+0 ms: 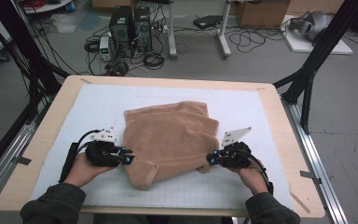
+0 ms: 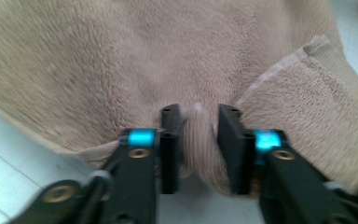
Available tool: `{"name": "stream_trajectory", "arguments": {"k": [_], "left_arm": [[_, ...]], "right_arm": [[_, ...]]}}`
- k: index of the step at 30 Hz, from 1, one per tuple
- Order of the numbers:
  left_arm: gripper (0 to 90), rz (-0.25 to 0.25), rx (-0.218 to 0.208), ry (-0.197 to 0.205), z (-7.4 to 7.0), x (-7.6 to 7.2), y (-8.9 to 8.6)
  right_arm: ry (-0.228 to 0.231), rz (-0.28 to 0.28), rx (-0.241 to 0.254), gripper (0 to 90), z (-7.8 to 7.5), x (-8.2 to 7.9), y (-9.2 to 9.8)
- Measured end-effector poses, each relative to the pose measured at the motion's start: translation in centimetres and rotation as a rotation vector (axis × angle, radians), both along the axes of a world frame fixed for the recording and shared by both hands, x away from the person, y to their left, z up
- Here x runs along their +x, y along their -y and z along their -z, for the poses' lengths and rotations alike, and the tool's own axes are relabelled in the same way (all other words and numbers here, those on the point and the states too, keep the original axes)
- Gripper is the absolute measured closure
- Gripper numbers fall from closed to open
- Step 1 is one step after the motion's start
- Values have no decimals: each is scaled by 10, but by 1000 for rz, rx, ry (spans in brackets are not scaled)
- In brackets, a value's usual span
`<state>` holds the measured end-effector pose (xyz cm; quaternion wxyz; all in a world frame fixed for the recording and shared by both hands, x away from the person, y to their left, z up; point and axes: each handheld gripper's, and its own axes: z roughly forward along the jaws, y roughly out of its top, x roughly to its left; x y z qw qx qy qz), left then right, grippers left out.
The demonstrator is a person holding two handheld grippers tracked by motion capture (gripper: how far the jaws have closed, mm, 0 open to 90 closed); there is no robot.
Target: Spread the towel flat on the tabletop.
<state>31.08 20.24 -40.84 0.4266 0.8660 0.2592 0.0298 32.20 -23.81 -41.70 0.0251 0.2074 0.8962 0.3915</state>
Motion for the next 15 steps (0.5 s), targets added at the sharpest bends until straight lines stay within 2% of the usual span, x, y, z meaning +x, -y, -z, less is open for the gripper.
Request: {"name": "stream_trajectory", "arguments": {"k": [2, 3, 5, 8, 9, 11, 13, 15], "left_arm": [[638, -11, -16, 6, -3, -1, -6], [612, -32, -41, 14, -8, -2, -11], [569, -56, -74, 19, -16, -2, -15], [538, -40, -107, 21, -25, -4, -9], [538, -24, -94, 29, -25, -6, -3], [534, 13, -60, 31, -22, -8, 12], [512, 56, -20, 19, -13, -10, 31], [496, 86, 6, 7, -4, -11, 44]], "right_arm": [[-6, 11, -43, 849, 9, -1, 2], [-7, 16, -38, 849, 9, -1, 5], [16, 41, -30, 835, 3, 0, 9], [52, 42, 18, 781, -14, 0, 10], [71, 40, 26, 747, -19, 0, 8], [73, 14, 60, 673, -23, -2, 3], [76, -2, 48, 630, -21, -5, -2], [54, -22, 37, 591, -12, -9, -7]]}}
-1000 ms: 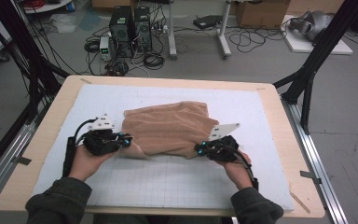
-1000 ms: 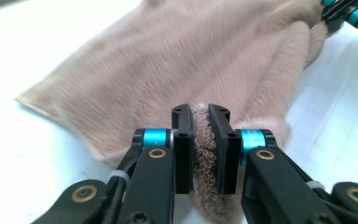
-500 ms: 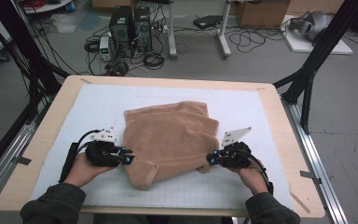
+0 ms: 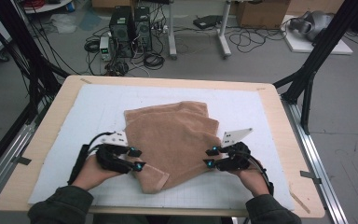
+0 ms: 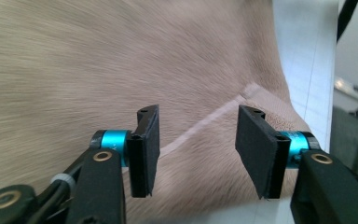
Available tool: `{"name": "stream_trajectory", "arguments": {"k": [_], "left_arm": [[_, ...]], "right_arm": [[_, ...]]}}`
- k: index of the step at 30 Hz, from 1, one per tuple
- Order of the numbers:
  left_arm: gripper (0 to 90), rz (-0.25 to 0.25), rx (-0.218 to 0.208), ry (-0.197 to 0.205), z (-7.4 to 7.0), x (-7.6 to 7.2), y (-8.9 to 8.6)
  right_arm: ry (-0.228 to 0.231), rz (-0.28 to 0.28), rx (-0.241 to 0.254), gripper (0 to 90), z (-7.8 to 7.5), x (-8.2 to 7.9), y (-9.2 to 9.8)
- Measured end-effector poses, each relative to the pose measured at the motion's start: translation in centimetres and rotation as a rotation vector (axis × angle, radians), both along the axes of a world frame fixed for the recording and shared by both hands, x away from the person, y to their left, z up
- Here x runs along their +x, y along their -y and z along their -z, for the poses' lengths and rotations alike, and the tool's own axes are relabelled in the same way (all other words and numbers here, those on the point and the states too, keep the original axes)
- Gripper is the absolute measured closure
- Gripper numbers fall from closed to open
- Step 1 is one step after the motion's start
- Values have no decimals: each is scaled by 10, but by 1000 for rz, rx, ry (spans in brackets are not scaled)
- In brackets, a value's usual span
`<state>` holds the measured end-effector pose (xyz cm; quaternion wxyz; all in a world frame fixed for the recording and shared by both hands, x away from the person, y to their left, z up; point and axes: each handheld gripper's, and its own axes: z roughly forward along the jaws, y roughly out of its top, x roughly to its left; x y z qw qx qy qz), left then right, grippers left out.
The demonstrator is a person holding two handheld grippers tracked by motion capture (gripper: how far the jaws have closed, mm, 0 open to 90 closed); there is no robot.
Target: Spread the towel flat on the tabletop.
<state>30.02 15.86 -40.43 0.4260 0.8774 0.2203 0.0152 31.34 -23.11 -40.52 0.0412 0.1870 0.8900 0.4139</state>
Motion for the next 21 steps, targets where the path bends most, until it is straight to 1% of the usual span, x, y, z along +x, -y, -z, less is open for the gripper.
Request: {"name": "stream_trajectory", "arguments": {"k": [1, 2, 3, 4, 5, 6, 7, 8, 9, 10, 11, 12, 13, 14, 15, 17, 19, 21], "left_arm": [[484, 5, 22, -4, 6, -1, 7], [466, 2, 55, -8, 15, -1, 14], [473, 12, 81, -10, 20, -1, 17], [514, 35, 106, -19, 28, -1, 21], [601, 30, 99, 2, 30, -3, 21], [656, 17, 85, 17, 31, -3, 20], [783, 20, 70, -5, 32, -3, 19], [827, 17, 71, 1, 32, -3, 19], [856, 20, 82, 10, 31, -4, 18], [865, 13, 81, 23, 30, -5, 18], [868, 11, 84, 32, 29, -5, 17], [870, 3, 86, 42, 28, -6, 15], [871, -12, 84, 53, 26, -6, 12], [872, -40, 77, 64, 23, -6, 6], [873, -54, 74, 72, 22, -5, 1], [873, -104, 52, 88, 16, -5, -14], [873, -167, 33, 104, 11, -5, -31], [874, -232, 20, 120, 8, -2, -47]], "right_arm": [[-10, -2, -19, 573, 6, -1, -2], [-20, -4, -37, 559, 12, -2, -3], [-34, -3, -48, 558, 18, -4, -3], [-35, 2, -50, 559, 21, -4, -3], [-43, 8, -52, 572, 26, -5, -2], [-48, 10, -47, 597, 29, -5, -2], [-53, 12, -43, 641, 33, -6, -2], [-56, 19, -37, 683, 35, -6, -3], [-54, 20, -25, 727, 36, -5, -3], [-69, 15, -13, 766, 36, -4, -3], [-79, 3, -13, 790, 33, -3, -3], [-73, -4, -21, 794, 31, -4, -5], [-59, -19, -26, 796, 26, -4, -7], [-49, -30, -24, 799, 21, -5, -10], [-37, -38, -8, 799, 12, -5, -12], [-6, -42, 11, 799, -2, -5, -15], [25, -29, 26, 799, -18, -2, -18], [54, -17, 22, 797, -28, 5, -24]]}}
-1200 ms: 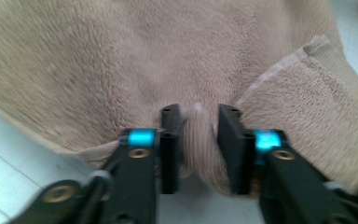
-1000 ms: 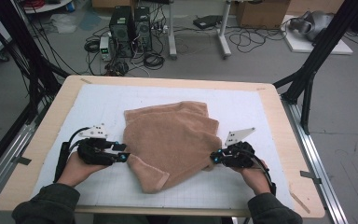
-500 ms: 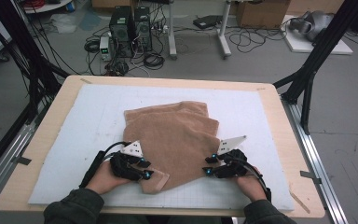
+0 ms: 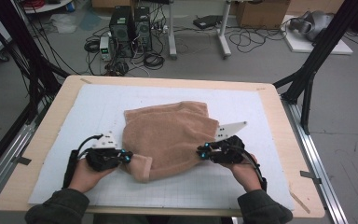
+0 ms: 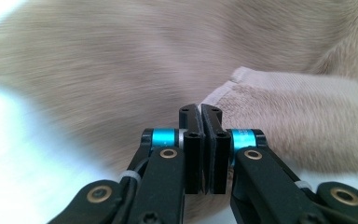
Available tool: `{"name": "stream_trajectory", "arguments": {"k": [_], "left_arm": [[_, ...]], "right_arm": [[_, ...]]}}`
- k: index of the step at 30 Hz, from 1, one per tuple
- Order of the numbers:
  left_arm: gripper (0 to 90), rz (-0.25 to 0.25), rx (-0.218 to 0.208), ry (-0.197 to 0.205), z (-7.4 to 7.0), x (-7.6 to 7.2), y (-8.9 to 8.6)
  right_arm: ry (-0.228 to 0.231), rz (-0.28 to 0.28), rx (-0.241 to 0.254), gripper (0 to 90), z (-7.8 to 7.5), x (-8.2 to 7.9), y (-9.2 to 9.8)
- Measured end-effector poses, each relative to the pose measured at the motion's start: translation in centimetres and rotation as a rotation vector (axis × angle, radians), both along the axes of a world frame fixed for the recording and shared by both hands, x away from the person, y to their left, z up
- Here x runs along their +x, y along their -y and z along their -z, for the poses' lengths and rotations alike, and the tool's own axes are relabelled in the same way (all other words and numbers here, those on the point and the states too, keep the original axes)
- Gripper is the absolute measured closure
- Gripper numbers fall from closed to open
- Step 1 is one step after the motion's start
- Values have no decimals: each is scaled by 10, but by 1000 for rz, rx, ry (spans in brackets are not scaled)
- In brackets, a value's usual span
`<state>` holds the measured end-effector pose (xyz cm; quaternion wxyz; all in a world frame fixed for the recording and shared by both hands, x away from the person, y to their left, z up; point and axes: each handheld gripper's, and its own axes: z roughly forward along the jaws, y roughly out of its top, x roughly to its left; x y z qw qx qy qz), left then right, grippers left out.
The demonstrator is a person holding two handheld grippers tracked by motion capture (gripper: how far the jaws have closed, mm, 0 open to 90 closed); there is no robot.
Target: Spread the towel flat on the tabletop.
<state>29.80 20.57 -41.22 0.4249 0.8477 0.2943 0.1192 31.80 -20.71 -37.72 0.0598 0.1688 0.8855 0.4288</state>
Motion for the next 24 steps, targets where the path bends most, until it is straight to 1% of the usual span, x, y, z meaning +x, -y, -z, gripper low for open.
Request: {"name": "stream_trajectory", "arguments": {"k": [1, 2, 4, 6, 7, 8, 9, 10, 11, 12, 13, 14, 16, 18, 20, 22, 23, 24], "left_arm": [[874, -40, -9, 10, -1, 2, -8], [874, -63, -18, 11, 0, 4, -14], [873, -89, -27, -6, 3, 7, -21], [873, -88, -9, -22, 7, 9, -23], [872, -84, -9, -27, 8, 10, -23], [870, -76, -13, -29, 8, 10, -23], [867, -71, -10, -32, 7, 10, -22], [860, -72, -19, -30, 6, 10, -22], [839, -71, -28, -30, 4, 10, -22], [794, -68, -35, -32, 2, 10, -22], [732, -64, -41, -34, -1, 9, -22], [692, -49, -43, -31, -4, 9, -21], [636, -32, -52, -22, -10, 9, -16], [576, -11, -63, -22, -16, 11, -9], [554, 12, -80, -21, -21, 13, -1], [534, 25, -83, -17, -24, 15, 6], [531, 28, -86, -22, -24, 16, 9], [517, 35, -77, -30, -23, 17, 12]], "right_arm": [[-3, 10, -4, 796, -2, 4, -4], [0, 24, -16, 794, -1, 12, -9], [-17, 56, -23, 791, 5, 25, -15], [-41, 91, -36, 789, 16, 40, -21], [-52, 103, -55, 789, 22, 45, -25], [-57, 109, -92, 789, 29, 51, -30], [-77, 109, -111, 788, 37, 56, -33], [-102, 114, -108, 787, 43, 61, -34], [-116, 118, -93, 786, 46, 65, -34], [-120, 124, -75, 779, 46, 66, -33], [-113, 130, -70, 765, 43, 66, -31], [-100, 128, -67, 747, 41, 64, -30], [-78, 120, -68, 722, 34, 57, -26], [-53, 110, -51, 711, 27, 48, -21], [-26, 110, -44, 696, 21, 38, -15], [-10, 98, -28, 667, 18, 28, -9], [-10, 99, -25, 639, 18, 24, -5], [-2, 96, -22, 617, 19, 19, -2]]}}
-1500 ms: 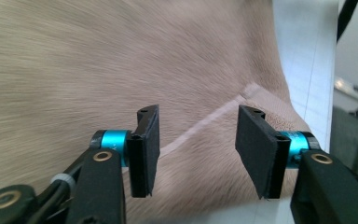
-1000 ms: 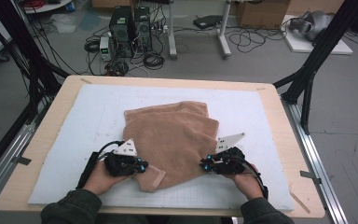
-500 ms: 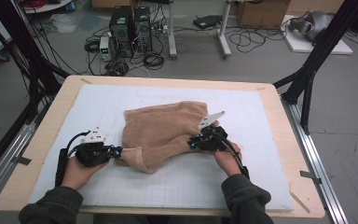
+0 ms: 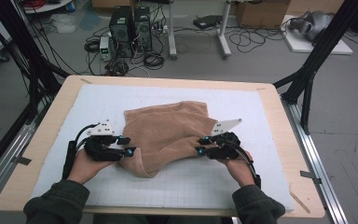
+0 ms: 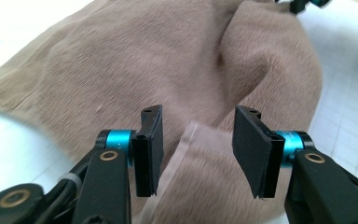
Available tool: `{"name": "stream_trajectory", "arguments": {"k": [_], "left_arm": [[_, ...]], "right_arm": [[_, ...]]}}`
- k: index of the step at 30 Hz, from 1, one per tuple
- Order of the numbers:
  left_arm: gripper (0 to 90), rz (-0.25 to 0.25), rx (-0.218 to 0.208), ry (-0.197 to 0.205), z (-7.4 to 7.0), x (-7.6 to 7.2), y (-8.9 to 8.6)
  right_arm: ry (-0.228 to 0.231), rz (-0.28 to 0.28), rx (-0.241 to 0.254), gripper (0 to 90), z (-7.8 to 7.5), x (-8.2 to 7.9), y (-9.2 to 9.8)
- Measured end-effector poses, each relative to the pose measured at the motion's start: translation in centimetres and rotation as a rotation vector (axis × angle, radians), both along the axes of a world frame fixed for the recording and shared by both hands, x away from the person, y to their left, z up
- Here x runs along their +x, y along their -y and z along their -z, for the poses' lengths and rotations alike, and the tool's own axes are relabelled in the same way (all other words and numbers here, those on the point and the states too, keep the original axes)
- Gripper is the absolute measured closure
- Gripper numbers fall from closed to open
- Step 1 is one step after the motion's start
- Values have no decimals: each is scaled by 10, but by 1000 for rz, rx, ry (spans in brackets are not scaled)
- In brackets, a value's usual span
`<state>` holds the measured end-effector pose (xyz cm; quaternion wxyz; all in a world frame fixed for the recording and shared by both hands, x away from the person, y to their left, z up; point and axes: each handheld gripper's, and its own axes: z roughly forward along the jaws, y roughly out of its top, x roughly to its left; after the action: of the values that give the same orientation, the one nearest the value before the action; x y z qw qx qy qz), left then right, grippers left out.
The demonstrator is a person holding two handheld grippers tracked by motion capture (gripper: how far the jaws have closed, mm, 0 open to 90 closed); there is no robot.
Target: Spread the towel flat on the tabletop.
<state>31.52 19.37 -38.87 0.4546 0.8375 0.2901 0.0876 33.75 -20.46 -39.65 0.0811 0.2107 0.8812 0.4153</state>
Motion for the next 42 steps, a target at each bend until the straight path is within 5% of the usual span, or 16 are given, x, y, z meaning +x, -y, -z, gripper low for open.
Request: {"name": "stream_trajectory", "arguments": {"k": [7, 9, 12, 15, 22, 29, 32, 37, 42], "left_arm": [[469, 15, 139, -127, 26, 18, 16], [601, 58, 159, -155, 31, 19, 20], [801, 100, 175, -143, 32, 13, 25], [847, 107, 189, -104, 26, 5, 25], [854, 81, 107, -19, 9, -29, 7], [856, 79, 70, 60, -5, -60, -3], [855, 47, 75, 68, 2, -58, -3], [855, -59, 85, 77, 19, -36, -10], [855, -100, 103, 48, 30, -14, -13]], "right_arm": [[18, -23, -39, 486, 22, -12, 3], [27, -17, -65, 514, 29, -8, -4], [37, -42, -82, 694, 35, -3, -13], [15, -83, -62, 814, 31, -5, -11], [24, -126, -30, 842, 4, -37, 20], [38, -183, 22, 848, -44, -76, 40], [50, -163, -15, 848, -50, -64, 30], [21, -60, -61, 849, -26, -5, 10], [-116, 25, -128, 850, 18, 43, 8]]}}
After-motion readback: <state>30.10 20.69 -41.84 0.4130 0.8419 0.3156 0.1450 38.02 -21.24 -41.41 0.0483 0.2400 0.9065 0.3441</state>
